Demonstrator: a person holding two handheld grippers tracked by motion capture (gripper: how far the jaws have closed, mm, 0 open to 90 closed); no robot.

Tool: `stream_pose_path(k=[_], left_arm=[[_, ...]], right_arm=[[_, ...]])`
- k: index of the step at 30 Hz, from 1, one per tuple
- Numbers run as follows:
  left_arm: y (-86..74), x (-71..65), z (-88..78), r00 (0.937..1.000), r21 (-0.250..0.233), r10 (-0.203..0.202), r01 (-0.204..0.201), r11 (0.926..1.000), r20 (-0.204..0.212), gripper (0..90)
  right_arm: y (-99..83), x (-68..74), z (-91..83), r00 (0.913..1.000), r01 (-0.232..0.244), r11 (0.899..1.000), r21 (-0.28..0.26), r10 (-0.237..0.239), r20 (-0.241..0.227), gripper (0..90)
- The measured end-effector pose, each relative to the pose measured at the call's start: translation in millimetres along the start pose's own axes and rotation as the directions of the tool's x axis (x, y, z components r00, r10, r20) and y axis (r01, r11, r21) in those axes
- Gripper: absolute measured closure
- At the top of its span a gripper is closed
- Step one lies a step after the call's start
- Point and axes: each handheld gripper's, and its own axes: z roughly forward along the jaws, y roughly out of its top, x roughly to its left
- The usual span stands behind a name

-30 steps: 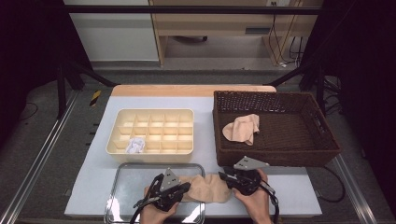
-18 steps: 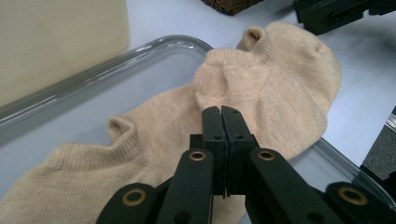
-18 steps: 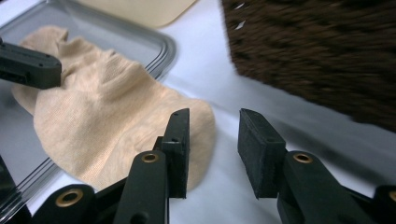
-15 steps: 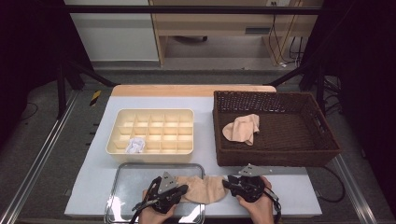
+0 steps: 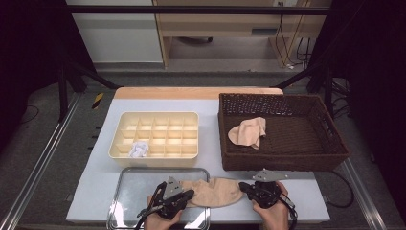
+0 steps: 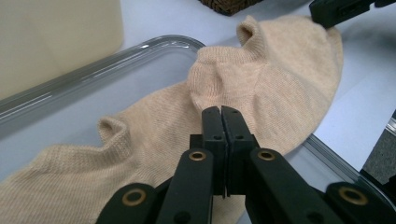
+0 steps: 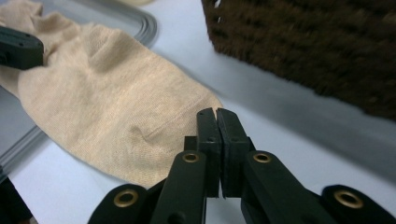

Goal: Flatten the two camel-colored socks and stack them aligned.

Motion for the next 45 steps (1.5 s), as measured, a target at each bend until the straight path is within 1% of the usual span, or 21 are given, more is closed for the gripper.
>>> stream_pose_path(k=[2, 3, 4, 5, 6, 8, 10, 12, 13, 16, 18, 19, 21, 23, 25, 27, 31, 34, 36, 39, 45], left_arm=[[0.5, 0.2, -1.2, 1.0, -0.006, -0.003, 0.003, 1.0, -0.002, 87.7], [1.1, 0.9, -2.9, 1.0, -0.013, -0.009, 0.009, 0.9999, -0.001, 85.8], [2.1, 1.9, -4.9, 0.9999, -0.022, -0.014, 0.014, 0.9997, 0.002, 82.2], [3.4, 3.0, -6.9, 0.9999, -0.031, -0.016, 0.016, 0.9994, 0.0, 78.7], [5.2, 4.4, -8.4, 0.9998, -0.039, -0.017, 0.017, 0.9991, -0.001, 75.7], [8.8, 7.2, -8.7, 0.9997, -0.045, -0.026, 0.026, 0.9986, -0.003, 71.0], [10.6, 8.7, -5.2, 0.9994, -0.035, -0.034, 0.034, 0.9988, 0.002, 68.9], [10.9, 8.5, 0.3, 0.9996, -0.02, -0.029, 0.029, 0.9994, -0.006, 67.5], [11.1, 8.1, 3.3, 0.9996, -0.011, -0.026, 0.026, 0.9996, -0.011, 67.5], [11.4, 7.2, 8.3, 0.9995, 0.006, -0.025, 0.025, 0.9997, -0.018, 70.2], [10.9, 6.0, 9.2, 0.9995, 0.012, -0.023, 0.023, 0.9997, -0.024, 74.6], [10.6, 5.6, 9.6, 0.9995, 0.019, -0.019, 0.019, 0.9996, -0.027, 78.5], [10.0, 4.7, 10.5, 0.9992, 0.026, -0.011, 0.012, 0.9996, -0.038, 85.1], [9.7, 4.1, 10.8, 0.9992, 0.025, -0.01, 0.011, 0.9996, -0.038, 88.0], [9.8, 3.3, 9.1, 0.9993, 0.013, -0.011, 0.011, 0.9999, -0.035, 88.4], [10.6, 3.6, 5.1, 0.9996, -0.006, -0.013, 0.012, 0.9999, -0.025, 88.6], [12.5, 4.4, -5.3, 0.9991, -0.035, -0.039, 0.039, 0.9986, 0.017, 88.6], [14.3, 1.5, -11.6, 0.9991, -0.054, -0.031, 0.032, 0.998, 0.028, 88.7], [15.5, 0.0, -15.1, 0.9992, -0.066, -0.027, 0.029, 0.9974, 0.031, 88.7], [15.6, -0.6, -19.7, 0.9992, -0.076, -0.026, 0.028, 0.9967, 0.029, 88.7], [13.3, 4.2, -29.4, 0.9997, -0.094, -0.024, 0.024, 0.9953, 0.005, 88.7]], right_arm=[[-1.5, 0.5, 3.4, 1.0, 0.003, 1.0, 0.01, -0.003, -0.009, 84.6], [-1.0, 1.2, 3.5, 0.9999, -0.001, 1.0, 0.003, 0.001, -0.011, 81.7], [-0.3, 1.1, 2.9, 0.9999, 0.003, 1.0, -0.015, -0.004, -0.014, 79.1], [0.6, 1.3, 1.1, 0.9999, -0.001, 1.0, -0.026, 0.001, -0.01, 76.9], [0.9, 0.1, -0.6, 1.0, 0.008, 0.999, -0.037, -0.008, 0.0, 75.4], [0.1, -2.1, -3.7, 0.9999, -0.009, 0.999, -0.046, 0.009, 0.009, 74.2], [-1.8, -5.2, -4.5, 0.9998, -0.017, 0.999, -0.048, 0.017, 0.013, 73.4], [-3.4, -5.8, -4.1, 0.9993, -0.035, 0.998, -0.045, 0.036, 0.009, 72.1], [-3.9, -5.9, -3.2, 0.9995, -0.032, 0.998, -0.045, 0.032, 0.004, 71.5], [-5.7, -4.3, 1.0, 0.9997, -0.024, 0.999, -0.03, 0.024, -0.001, 71.2], [-6.7, -2.2, 4.4, 0.9998, -0.018, 1.0, -0.013, 0.018, -0.008, 71.9], [-7.0, -0.8, 5.4, 0.9998, -0.018, 1.0, -0.014, 0.018, -0.01, 72.8], [-6.2, 0.2, 6.2, 0.9999, -0.004, 1.0, -0.009, 0.004, -0.01, 78.5], [-6.2, 1.9, 7.0, 0.9999, 0.001, 1.0, -0.005, -0.001, -0.012, 84.9], [-5.3, 3.6, 6.0, 0.9999, 0.008, 1.0, 0.007, -0.008, -0.012, 88.9], [-3.7, 3.3, 4.1, 0.9999, 0.004, 1.0, 0.004, -0.004, -0.012, 89.5], [-0.4, -0.4, -7.2, 0.9998, -0.017, 0.999, -0.039, 0.016, -0.015, 89.7], [2.3, -1.8, -15.6, 0.9992, -0.036, 0.997, -0.069, 0.034, -0.02, 89.8], [3.4, -0.9, -18.7, 0.9993, -0.033, 0.996, -0.081, 0.031, -0.022, 89.7], [4.8, 1.9, -21.0, 0.9988, -0.032, 0.995, -0.094, 0.028, -0.04, 89.7], [10.6, 8.0, -21.2, 0.998, -0.019, 0.993, -0.113, 0.012, -0.063, 89.8]])
